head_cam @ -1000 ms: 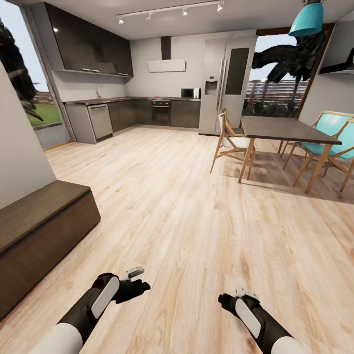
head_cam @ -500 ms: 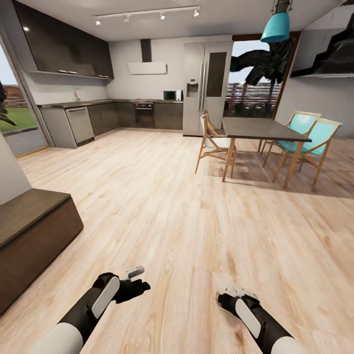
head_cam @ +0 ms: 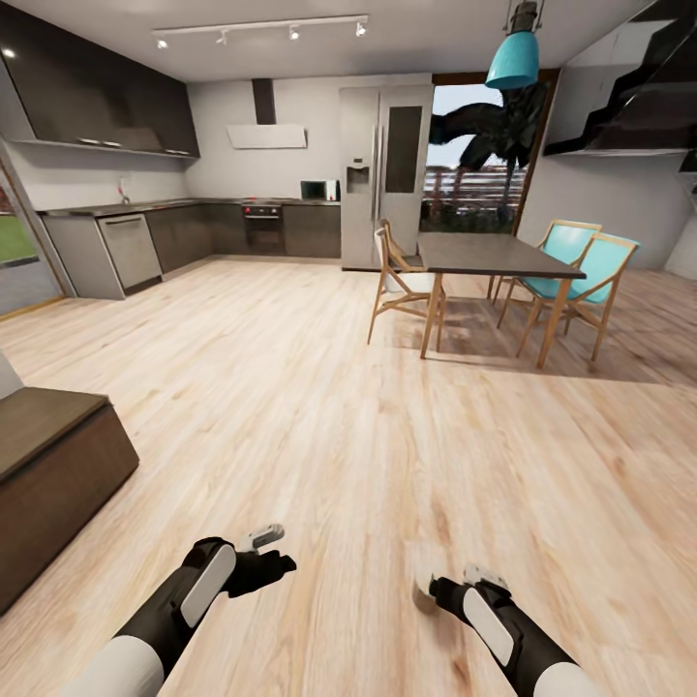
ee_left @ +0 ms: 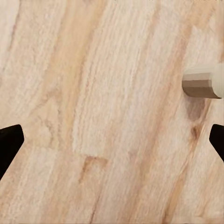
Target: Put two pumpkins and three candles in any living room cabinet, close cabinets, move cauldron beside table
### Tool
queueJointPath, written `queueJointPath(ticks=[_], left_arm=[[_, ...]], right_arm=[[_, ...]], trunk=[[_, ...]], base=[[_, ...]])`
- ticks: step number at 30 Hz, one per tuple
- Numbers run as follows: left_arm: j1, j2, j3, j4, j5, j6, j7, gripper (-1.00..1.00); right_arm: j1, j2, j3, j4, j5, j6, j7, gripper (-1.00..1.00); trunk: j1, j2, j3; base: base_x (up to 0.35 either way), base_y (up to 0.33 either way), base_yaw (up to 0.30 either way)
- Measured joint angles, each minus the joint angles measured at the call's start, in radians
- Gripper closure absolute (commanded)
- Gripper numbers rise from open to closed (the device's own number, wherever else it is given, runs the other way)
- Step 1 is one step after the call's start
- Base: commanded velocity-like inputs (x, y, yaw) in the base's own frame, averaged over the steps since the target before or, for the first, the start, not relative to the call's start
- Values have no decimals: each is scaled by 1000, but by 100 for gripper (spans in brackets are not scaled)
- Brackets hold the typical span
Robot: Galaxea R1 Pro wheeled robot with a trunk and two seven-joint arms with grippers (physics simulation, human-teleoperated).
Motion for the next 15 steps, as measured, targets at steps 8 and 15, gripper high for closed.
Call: queueJointPath(ticks=[8,15], left_arm=[[0,0,-1,0,-3,0,0,-100],[0,-1,-1,2,-8,-1,0,-100]], right_arm=[[0,0,1,0,1,-1,0,-100],[0,0,2,0,2,-2,0,-100]], trunk=[[0,0,0],[0,0,0]], base=[[147,0,0],[178,0,0]])
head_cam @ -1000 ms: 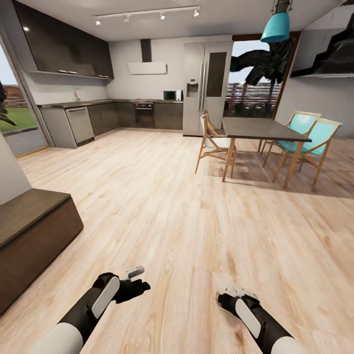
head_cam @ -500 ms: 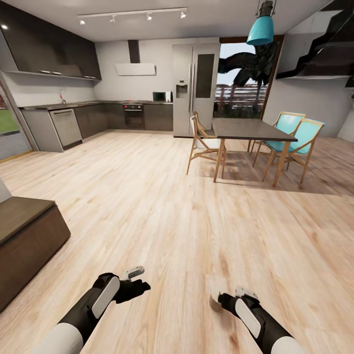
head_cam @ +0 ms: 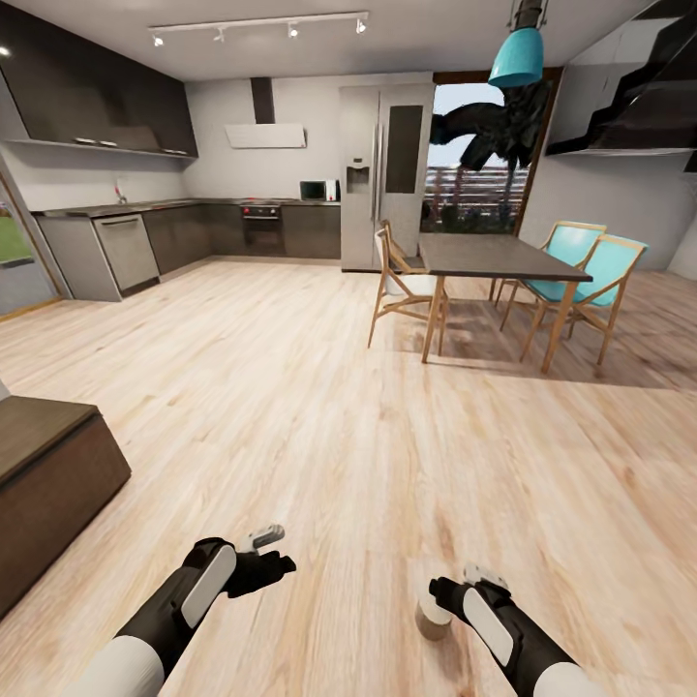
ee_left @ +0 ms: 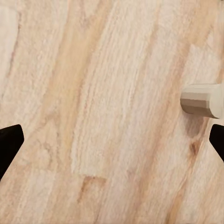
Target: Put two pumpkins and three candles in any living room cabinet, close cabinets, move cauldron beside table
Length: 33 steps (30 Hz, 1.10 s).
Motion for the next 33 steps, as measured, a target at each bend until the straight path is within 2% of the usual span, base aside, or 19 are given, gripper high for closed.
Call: queueJointPath(ticks=[3,5,7,10,13,17,27,33], left_arm=[[0,0,0,0,-1,0,0,-100],[0,0,0,0,-1,-1,0,-100],[0,0,0,0,-1,-1,0,-100],[0,0,0,-1,-1,0,0,-100],[0,0,0,-2,-1,0,0,-100],[0,0,0,-2,-2,0,1,-100],[0,0,0,-2,-1,0,1,-100],[0,0,0,-2,0,0,0,-100]], right_arm=[[1,0,0,1,13,0,-8,-100],[0,2,-1,7,57,0,-14,-100],[0,5,-3,12,124,0,-20,-100],[1,8,-4,14,165,0,-51,-100],[0,9,-4,15,175,0,-93,-100],[1,9,-3,15,183,0,-110,-100],[1,9,-3,14,186,-1,-112,-100],[1,8,-2,5,185,-2,-87,-100]], trunk=[[0,0,0],[0,0,0],[0,0,0],[0,0,0],[0,0,0],[0,0,0],[0,0,0],[0,0,0]], base=[[69,-14,0],[159,-104,0],[191,-147,0],[75,-58,0],[18,-14,0],[51,17,0],[96,122,0],[48,28,0]])
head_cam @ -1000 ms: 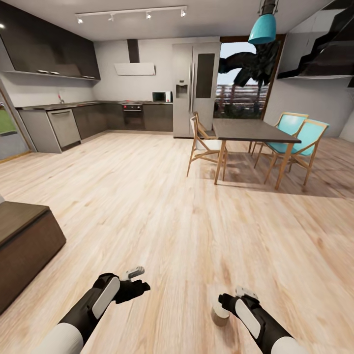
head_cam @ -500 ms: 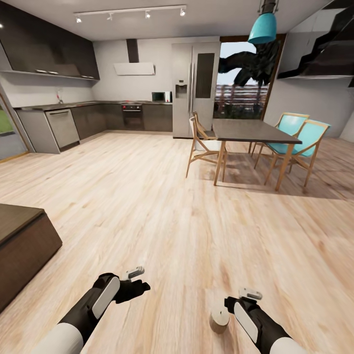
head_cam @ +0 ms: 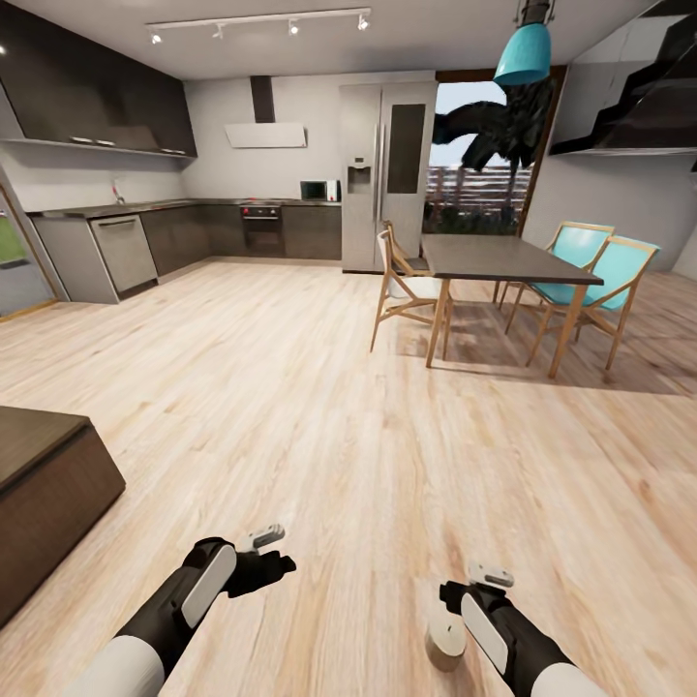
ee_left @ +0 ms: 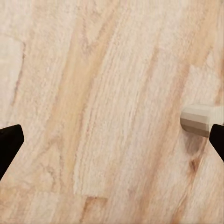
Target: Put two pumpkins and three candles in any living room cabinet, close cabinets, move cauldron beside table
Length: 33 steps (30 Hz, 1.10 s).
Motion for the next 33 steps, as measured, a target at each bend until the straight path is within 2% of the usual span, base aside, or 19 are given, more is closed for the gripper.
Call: queueJointPath(ticks=[12,13,15,16,17,19,20,21,24,33], left_arm=[[0,5,7,-56,21,6,-16,-100],[1,8,17,-69,35,8,-18,-100],[3,19,60,-97,95,15,-22,-100],[4,25,67,-101,111,16,-22,-100],[6,46,81,-107,156,17,-25,-100],[9,80,89,-111,223,18,-49,-100],[16,127,92,-113,309,19,-131,-100],[19,139,92,-113,325,19,-152,-100],[21,153,93,-109,344,19,-182,-100],[21,154,92,-106,350,19,-191,-100]], right_arm=[[0,0,0,-4,0,0,8,-100],[-1,0,0,-4,0,0,8,-100],[0,0,0,-5,0,0,8,-100],[0,0,0,-5,0,0,8,-100],[0,0,0,-6,0,0,8,-100],[0,0,0,-7,0,0,8,-100],[0,1,0,-8,0,1,7,-100],[0,1,0,-8,0,2,7,-100],[-1,1,0,-8,0,2,7,-100],[0,1,0,-8,1,2,7,-100]], trunk=[[0,0,0],[0,0,0],[0,0,0],[0,0,0],[4,-7,-3],[11,-21,-9],[15,-28,-12],[19,-35,-16],[31,-56,-25],[65,-119,-53]], base=[[1,1,0],[0,0,0],[0,0,0],[0,0,0],[0,0,0],[0,0,0],[0,0,0],[0,0,0],[0,0,0],[0,0,0]])
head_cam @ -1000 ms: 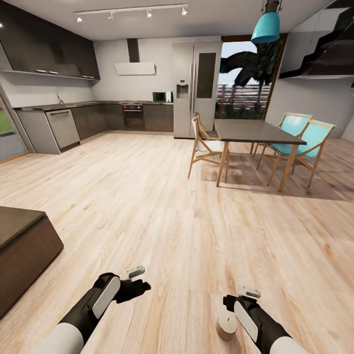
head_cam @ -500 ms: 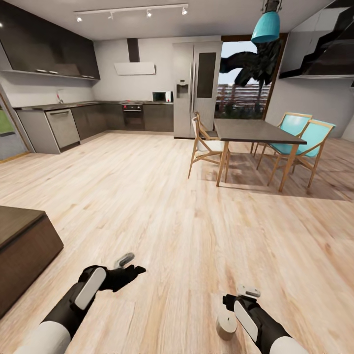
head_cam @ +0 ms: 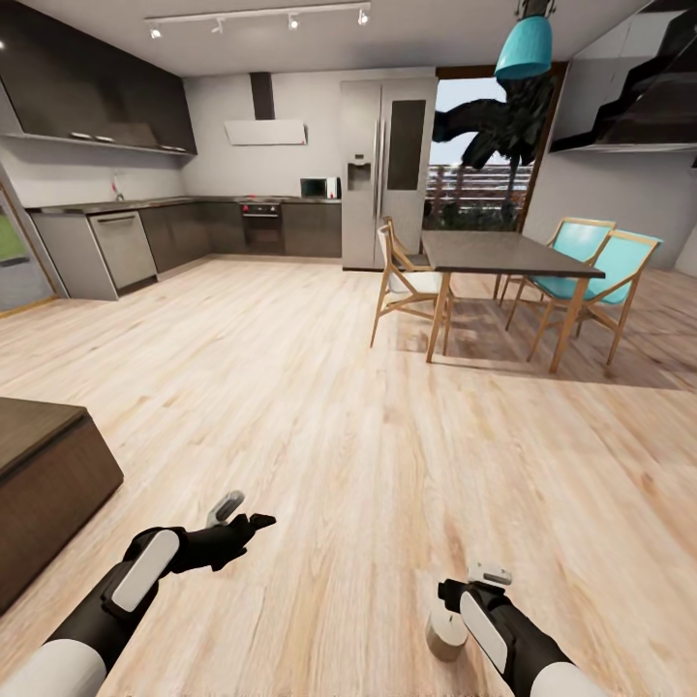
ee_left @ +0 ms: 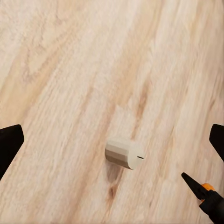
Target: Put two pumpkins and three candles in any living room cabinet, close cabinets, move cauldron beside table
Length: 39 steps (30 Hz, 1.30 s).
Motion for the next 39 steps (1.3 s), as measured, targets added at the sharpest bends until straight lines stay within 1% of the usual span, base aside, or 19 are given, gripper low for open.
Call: queueJointPath(ticks=[19,36,39], left_arm=[[0,-3,0,2,0,0,0,-100],[0,-5,-2,3,0,0,-1,-100],[0,-4,-2,3,1,1,-1,-100]], right_arm=[[0,-1,1,0,1,-2,1,-100],[0,-1,7,2,1,-2,1,-100],[0,-1,8,2,1,-2,16,-100]], trunk=[[73,-133,-60],[81,-137,-125],[82,-138,-137]], base=[[0,0,0],[0,0,0],[0,0,0]])
